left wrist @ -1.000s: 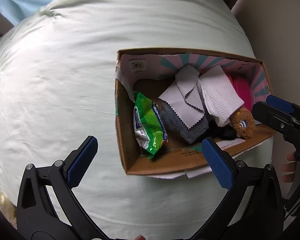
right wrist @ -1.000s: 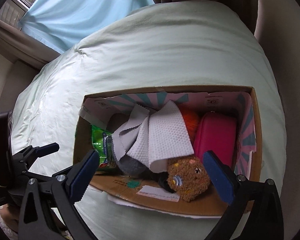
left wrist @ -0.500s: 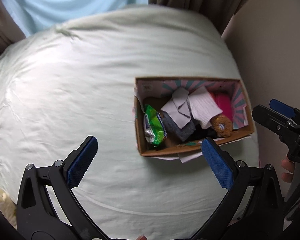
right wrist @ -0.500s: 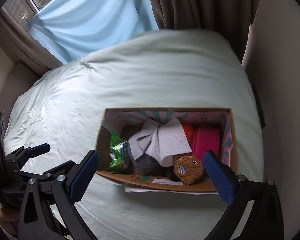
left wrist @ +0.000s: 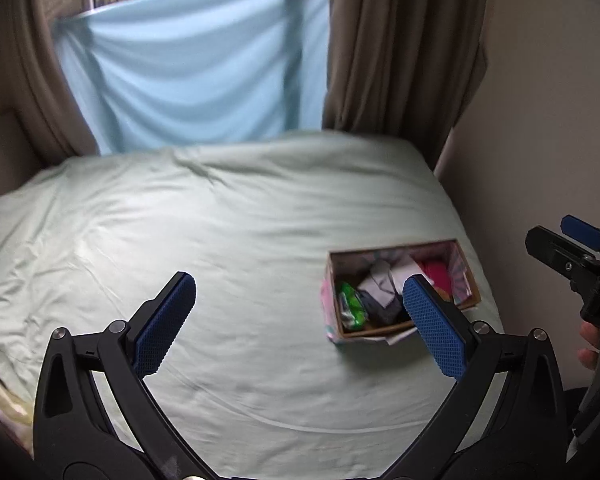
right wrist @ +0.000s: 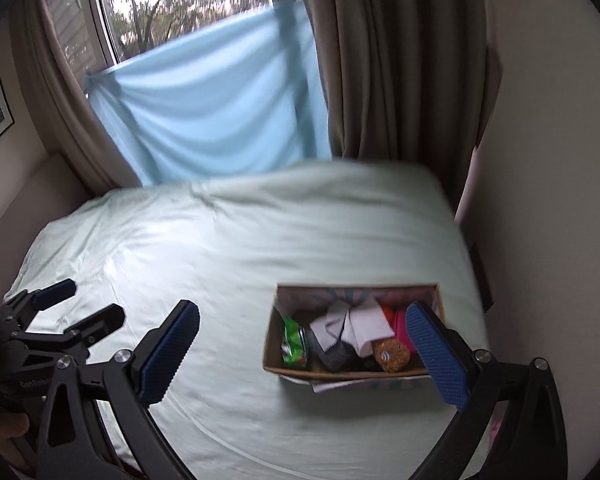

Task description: Organize soft objects

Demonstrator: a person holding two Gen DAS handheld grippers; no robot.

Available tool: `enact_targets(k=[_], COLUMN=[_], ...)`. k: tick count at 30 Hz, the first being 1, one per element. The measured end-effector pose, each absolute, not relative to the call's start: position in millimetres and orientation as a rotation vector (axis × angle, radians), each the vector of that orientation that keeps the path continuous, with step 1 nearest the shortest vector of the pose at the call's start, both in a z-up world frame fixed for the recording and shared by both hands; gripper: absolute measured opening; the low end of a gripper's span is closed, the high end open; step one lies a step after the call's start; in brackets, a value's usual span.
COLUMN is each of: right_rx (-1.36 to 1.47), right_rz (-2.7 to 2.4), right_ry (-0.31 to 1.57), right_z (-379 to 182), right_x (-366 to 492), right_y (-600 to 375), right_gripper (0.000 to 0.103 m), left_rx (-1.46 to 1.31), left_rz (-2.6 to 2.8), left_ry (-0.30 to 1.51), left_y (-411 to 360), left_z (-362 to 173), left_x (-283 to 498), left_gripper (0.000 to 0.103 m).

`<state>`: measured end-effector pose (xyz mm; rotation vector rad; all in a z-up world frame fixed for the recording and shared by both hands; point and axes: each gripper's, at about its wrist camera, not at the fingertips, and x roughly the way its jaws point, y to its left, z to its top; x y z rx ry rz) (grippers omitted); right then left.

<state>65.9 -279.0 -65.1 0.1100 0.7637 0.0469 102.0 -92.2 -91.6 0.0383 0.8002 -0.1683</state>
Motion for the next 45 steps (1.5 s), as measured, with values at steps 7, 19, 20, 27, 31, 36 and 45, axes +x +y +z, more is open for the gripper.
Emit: enact_targets(k=[7, 19, 20, 27, 31, 36, 45], right_rx=[0.066, 0.011, 0.012, 0.017, 0.013, 0.011, 0.018], right_rz=[0.001, -0.056, -0.058, -0.077, -0.085, -0.086, -0.075], right_ry=[0.644, 0.507, 0.508, 0.508, 0.508, 0.503, 0.498], right_z=[-12.2, 7.2, 6.7, 6.5, 5.7, 6.2, 5.0], right_x=[31.8, -0.4, -1.2, -3.0, -1.0, -1.4, 0.7], right_y=[-228.2, -167.0, -164.2, -156.2, -155.4, -155.1, -158.5], right_gripper=[0.103, 0.103, 0.103, 0.103, 0.103, 0.103, 0.103], left_rx=[0.006, 0.01, 0.007, -0.024, -0.027, -0.021, -0.001], left_rz=[-0.172, -0.115, -0.114, -0.125, -0.129, -0.126, -0.109], left_ry=[0.616, 0.492, 0.489, 0.486, 0.486, 0.477, 0.461], left_y=[-35.1, 15.3, 17.7, 31.8, 36.1, 33.3, 24.5], left_z=[-34.9, -12.1, -13.1, -14.0, -13.7, -12.8, -11.9], left_x=[64.3, 24.2, 23.8, 24.6, 24.4, 23.4, 19.0], left_gripper=[0.103, 0.103, 0.103, 0.103, 0.103, 0.103, 0.103])
